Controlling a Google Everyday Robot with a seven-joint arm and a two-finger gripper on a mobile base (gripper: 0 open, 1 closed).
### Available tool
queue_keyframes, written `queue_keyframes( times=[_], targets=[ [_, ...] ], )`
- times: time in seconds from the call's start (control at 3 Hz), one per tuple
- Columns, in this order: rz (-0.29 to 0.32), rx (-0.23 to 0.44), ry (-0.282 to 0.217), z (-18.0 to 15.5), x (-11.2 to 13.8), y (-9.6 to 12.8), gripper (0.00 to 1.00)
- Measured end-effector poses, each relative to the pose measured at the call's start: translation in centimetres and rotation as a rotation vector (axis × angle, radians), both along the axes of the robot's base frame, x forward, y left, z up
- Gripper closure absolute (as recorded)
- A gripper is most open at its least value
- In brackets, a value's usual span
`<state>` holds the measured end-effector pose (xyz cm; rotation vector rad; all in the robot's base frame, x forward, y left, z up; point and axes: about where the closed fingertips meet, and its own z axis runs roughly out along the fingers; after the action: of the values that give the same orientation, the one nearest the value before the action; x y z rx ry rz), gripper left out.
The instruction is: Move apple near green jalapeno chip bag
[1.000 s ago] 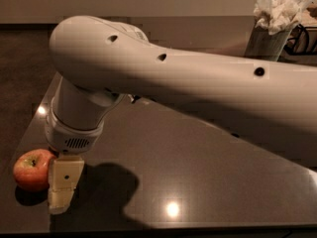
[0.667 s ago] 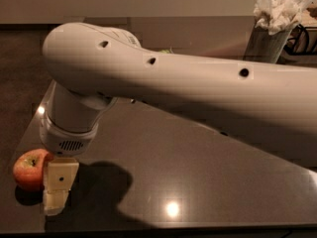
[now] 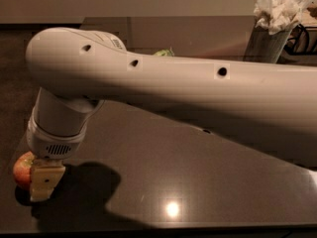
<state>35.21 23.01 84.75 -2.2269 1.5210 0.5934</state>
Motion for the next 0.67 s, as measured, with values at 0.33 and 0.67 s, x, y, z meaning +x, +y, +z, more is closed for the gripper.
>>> queue_keyframes(
  times=[0.33, 0.67],
  targets=[
    [-0.014, -0.005, 0.004, 0.0, 0.5, -0.3, 0.58],
    [-0.078, -0.002, -0.008, 1.0, 3.2, -2.6, 0.82]
  ],
)
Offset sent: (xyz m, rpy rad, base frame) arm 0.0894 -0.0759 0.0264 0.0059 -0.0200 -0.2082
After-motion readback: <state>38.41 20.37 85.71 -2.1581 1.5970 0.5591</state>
